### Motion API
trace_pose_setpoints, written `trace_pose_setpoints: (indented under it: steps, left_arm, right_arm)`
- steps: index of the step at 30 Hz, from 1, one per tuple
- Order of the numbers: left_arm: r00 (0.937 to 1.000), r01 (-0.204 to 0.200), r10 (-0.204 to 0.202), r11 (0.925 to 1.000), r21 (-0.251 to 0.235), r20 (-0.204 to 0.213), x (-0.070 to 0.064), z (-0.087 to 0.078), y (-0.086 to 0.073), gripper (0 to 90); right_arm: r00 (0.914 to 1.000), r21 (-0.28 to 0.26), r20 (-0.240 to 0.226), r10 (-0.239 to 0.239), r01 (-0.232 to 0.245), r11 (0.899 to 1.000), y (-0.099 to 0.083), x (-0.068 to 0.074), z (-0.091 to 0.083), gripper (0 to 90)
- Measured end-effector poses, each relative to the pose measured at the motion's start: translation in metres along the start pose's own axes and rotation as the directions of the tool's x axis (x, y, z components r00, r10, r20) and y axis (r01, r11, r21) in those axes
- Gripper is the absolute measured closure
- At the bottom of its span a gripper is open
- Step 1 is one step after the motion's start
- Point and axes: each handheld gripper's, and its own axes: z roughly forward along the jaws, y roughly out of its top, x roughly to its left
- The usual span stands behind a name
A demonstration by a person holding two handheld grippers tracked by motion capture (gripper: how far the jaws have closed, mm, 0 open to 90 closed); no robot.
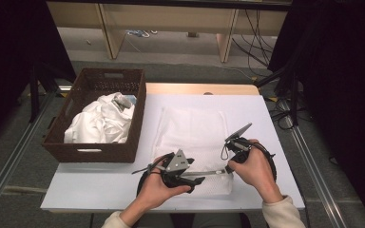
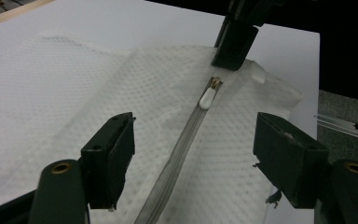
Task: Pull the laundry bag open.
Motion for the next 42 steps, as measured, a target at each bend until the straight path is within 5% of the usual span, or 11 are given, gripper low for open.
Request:
trace_pose_setpoints:
  steps: [3,4,12,15,17,18,20,27,37,42]
  left_arm:
    - [0.9995,-0.012,0.011,0.9999,0.01,0.03,-0.003,0.015,0.007,29.2]
    - [0.9992,-0.02,0.02,0.9998,0.007,0.036,-0.004,0.019,0.008,29.3]
    - [0.9972,-0.031,0.029,0.9989,0.036,0.069,-0.01,0.044,0.012,31.0]
    - [0.9951,-0.04,0.036,0.9984,0.039,0.092,-0.014,0.051,0.013,32.1]
    - [0.9941,-0.051,0.047,0.9977,0.045,0.097,-0.015,0.053,0.013,32.6]
    - [0.9933,-0.059,0.054,0.9971,0.048,0.102,-0.015,0.055,0.013,33.1]
    - [0.9919,-0.065,0.059,0.9966,0.051,0.112,-0.017,0.061,0.013,34.0]
    - [0.9883,-0.103,0.093,0.9914,0.08,0.121,-0.015,0.069,0.012,35.1]
    - [0.9852,-0.088,0.073,0.9923,0.087,0.155,-0.017,0.072,0.011,42.1]
    - [0.9892,-0.071,0.058,0.9932,0.093,0.135,-0.013,0.071,0.009,54.2]
  right_arm:
    - [0.9999,-0.037,0.0,-0.015,0.015,0.999,-0.001,-0.002,0.0,86.5]
    - [0.9999,-0.03,0.0,0.012,-0.012,0.999,-0.002,0.0,-0.001,86.5]
    - [0.9999,-0.026,-0.003,0.016,-0.016,1.0,-0.001,0.001,-0.001,86.4]
    - [1.0,-0.011,-0.004,0.008,-0.008,1.0,-0.001,0.0,-0.003,86.4]
    - [0.9996,-0.048,0.004,-0.028,0.028,0.998,-0.001,-0.003,-0.001,86.4]
    - [0.9999,-0.016,0.003,0.015,-0.015,1.0,-0.001,0.001,-0.003,86.4]
    - [0.9998,-0.006,0.005,0.017,-0.017,1.0,-0.001,0.001,-0.002,86.4]
    - [0.9999,-0.037,0.003,-0.015,0.015,0.999,-0.001,-0.001,-0.002,86.4]
    - [1.0,-0.033,0.003,-0.004,0.004,0.999,0.0,0.0,-0.002,86.3]
    - [1.0,-0.031,-0.005,-0.004,0.004,1.0,-0.001,0.0,-0.002,86.3]
